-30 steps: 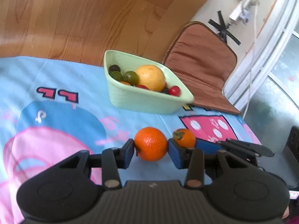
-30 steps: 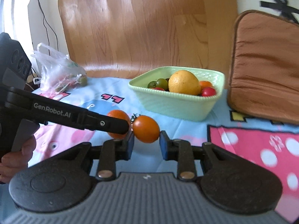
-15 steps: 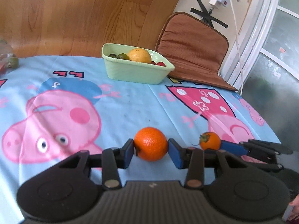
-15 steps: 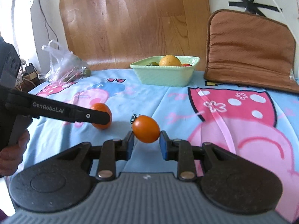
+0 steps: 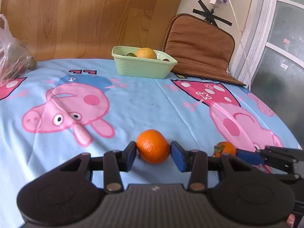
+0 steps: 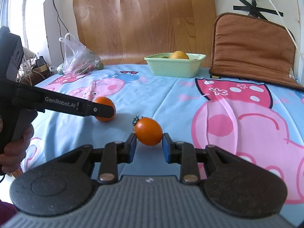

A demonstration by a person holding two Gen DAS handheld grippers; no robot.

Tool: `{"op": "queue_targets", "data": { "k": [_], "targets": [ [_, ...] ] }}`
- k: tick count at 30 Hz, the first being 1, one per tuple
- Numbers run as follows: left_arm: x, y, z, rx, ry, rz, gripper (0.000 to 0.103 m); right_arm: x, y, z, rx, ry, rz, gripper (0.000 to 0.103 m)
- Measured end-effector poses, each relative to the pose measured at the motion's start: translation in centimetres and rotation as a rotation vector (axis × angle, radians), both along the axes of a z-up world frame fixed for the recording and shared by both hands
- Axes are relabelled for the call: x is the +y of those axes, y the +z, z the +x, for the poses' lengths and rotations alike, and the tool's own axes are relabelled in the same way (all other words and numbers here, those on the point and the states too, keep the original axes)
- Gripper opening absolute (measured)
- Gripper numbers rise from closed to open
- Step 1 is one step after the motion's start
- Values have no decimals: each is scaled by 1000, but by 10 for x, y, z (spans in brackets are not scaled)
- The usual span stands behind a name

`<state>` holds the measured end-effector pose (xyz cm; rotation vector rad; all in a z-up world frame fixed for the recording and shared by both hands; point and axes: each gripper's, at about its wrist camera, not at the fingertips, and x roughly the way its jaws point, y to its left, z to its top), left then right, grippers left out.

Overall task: Organize fruits
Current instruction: 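Lift the tangerine with the left gripper while the right holds the orange tomato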

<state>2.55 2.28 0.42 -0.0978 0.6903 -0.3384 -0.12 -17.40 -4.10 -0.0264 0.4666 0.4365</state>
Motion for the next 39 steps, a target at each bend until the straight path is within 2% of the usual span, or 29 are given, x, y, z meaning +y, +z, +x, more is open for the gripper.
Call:
{"op": "queue_targets", "data": {
  "k": [11,29,39],
  "targets": [
    [-8,-6,-3,-1,4,37,38,-3,-8,-5,7,-7,12,32],
    [-9,-6,0,-15,-8,41,38,-5,-8,-4,0,-17,43,32],
    [-10,13,21,-62,-44,56,38,-6,6,6,-39,-28,62,32]
  ]
}}
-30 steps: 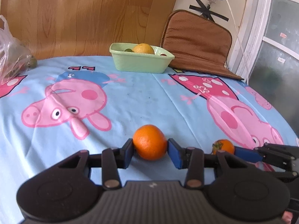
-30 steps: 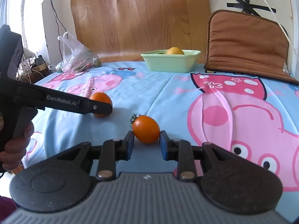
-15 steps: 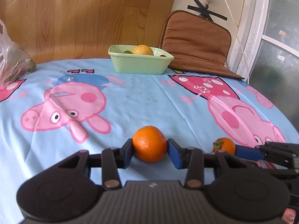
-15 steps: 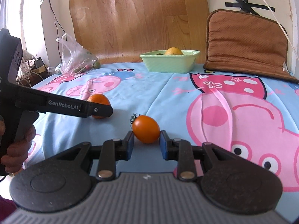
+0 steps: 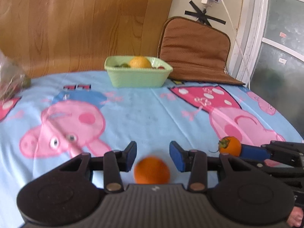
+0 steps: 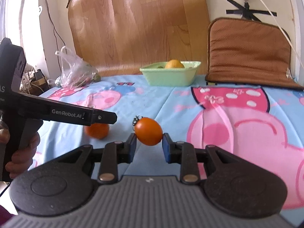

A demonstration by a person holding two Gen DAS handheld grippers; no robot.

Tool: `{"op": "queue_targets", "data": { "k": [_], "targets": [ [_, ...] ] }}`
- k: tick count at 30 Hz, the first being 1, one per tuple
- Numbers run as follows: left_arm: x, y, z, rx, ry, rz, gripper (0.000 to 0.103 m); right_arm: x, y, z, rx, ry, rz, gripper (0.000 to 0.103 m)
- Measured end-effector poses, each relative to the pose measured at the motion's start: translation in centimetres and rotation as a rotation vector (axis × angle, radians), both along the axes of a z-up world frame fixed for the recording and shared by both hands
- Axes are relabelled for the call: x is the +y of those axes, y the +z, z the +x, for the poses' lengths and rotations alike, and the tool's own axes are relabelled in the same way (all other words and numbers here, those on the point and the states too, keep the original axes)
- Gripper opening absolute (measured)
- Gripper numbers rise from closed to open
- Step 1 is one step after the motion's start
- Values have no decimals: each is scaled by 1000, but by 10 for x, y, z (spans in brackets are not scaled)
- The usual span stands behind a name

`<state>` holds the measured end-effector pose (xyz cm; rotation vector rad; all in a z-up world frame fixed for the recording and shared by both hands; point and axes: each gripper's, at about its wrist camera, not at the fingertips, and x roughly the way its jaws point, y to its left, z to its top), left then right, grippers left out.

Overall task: Organize fruits
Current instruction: 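Lift the tangerine with the left gripper while the right holds the orange tomato, then lower the tangerine and orange tomato into the green bowl and open both grippers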

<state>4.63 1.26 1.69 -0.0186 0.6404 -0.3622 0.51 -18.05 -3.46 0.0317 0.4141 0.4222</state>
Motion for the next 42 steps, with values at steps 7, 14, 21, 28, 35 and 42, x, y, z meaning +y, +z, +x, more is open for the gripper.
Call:
{"op": "queue_targets", "data": {
  "k": [7,14,21,28,35,42],
  "targets": [
    [14,16,33,-2,-18,-73,34,-4,18,32,-28,-19,27,32],
    [46,10,23,57,-64,-166,53,-2,6,41,15,10,31,32],
    [41,-9,-19,80,-119,-113,55,-3,3,38,40,20,46,32],
    [41,-4,-3,56,-86,-134,38,-3,9,37,23,29,33,32],
    [39,60,60,-53,-107,-125,38,-15,52,78,-17,55,65,32],
    [23,98,164,-125,-62,-60,39,-20,100,169,-44,30,29,32]
  ]
}}
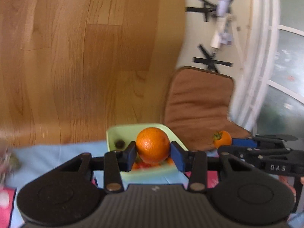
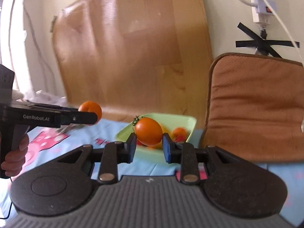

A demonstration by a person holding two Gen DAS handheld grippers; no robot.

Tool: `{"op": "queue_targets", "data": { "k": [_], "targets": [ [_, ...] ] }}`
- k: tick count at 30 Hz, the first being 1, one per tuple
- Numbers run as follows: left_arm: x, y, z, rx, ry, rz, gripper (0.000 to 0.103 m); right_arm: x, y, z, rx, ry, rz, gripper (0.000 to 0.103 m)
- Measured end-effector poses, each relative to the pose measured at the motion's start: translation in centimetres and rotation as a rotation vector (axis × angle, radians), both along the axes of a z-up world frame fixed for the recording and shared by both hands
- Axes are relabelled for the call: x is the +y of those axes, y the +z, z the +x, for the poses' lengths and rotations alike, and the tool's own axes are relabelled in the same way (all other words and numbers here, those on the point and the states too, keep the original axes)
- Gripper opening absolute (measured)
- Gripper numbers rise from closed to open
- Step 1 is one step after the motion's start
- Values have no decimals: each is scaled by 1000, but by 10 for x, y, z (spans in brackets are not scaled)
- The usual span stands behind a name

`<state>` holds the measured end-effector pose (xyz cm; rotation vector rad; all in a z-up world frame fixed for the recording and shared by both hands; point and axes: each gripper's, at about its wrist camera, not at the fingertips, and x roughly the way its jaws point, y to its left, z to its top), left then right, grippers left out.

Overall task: Organize fruits
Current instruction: 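Lower the tangerine and orange tomato into the green bowl and open both grippers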

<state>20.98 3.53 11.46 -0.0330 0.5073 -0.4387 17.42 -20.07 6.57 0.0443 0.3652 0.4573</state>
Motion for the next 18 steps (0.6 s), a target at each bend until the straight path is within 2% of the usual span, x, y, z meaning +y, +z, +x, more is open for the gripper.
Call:
{"op": "queue_targets", "data": {
  "k": [3,8,12,14,18],
  "targets": [
    [-8,-16,50,50,30,27,39,5,-10,42,25,-22,-34,32],
    [-18,-53,100,137,64,87,39,13,-43,86,81,-21,-77,32],
    [-20,-68,115,160,79,108,40,20,-56,101,98,-7,-94,33],
    [-21,-67,115,148,93,124,46,23,-60,104,95,-13,-104,33],
    [-21,-59,104,135,105,137,48,24,-60,101,97,-28,-96,34]
  ]
}}
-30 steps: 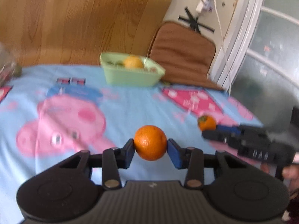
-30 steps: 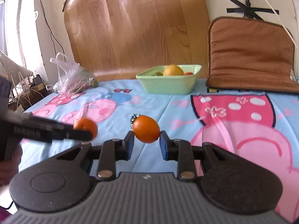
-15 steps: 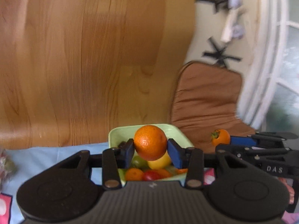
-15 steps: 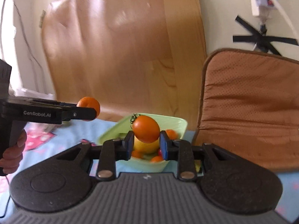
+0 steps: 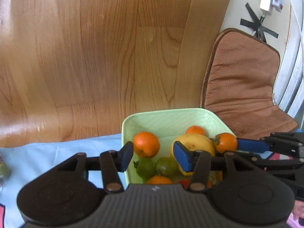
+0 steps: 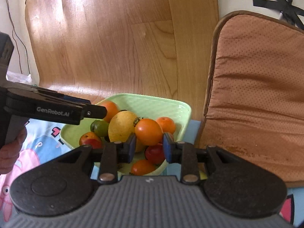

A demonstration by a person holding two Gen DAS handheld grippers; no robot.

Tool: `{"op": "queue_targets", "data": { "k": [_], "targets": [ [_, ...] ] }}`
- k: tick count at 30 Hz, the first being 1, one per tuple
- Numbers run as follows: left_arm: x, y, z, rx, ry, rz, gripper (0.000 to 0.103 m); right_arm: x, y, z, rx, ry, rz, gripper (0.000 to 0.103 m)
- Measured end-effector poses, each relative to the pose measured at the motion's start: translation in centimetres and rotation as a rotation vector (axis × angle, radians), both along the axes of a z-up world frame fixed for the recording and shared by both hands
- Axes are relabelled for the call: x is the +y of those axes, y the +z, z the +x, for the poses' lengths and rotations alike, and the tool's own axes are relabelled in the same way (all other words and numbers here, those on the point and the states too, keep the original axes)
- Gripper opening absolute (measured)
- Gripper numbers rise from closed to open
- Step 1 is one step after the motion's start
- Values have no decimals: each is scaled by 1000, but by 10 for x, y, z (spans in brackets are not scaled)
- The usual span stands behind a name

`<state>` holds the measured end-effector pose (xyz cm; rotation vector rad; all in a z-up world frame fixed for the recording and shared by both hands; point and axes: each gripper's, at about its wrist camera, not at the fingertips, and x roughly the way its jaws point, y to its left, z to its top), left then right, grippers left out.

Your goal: Organize fruits

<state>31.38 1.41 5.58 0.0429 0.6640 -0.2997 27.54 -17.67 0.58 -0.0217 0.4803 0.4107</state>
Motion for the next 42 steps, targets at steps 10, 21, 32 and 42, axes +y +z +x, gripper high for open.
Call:
{"op": "queue_targets", "data": {
  "k": [10,21,32,42],
  "targets": [
    [-1,42,-105,-133,12,24,75,-12,28,-94,-126,-44,94,43],
    [-6,43,-224,-219,63,-7,103,-10,4,-228,-145,-102,259,68],
    [-6,31,-283,-172,138,6,103,-13,-8,-285,-100,-112,339,85],
    [1,24,-300,-172,219,47,103,-10,-14,-301,-73,-107,346,86]
  ]
}}
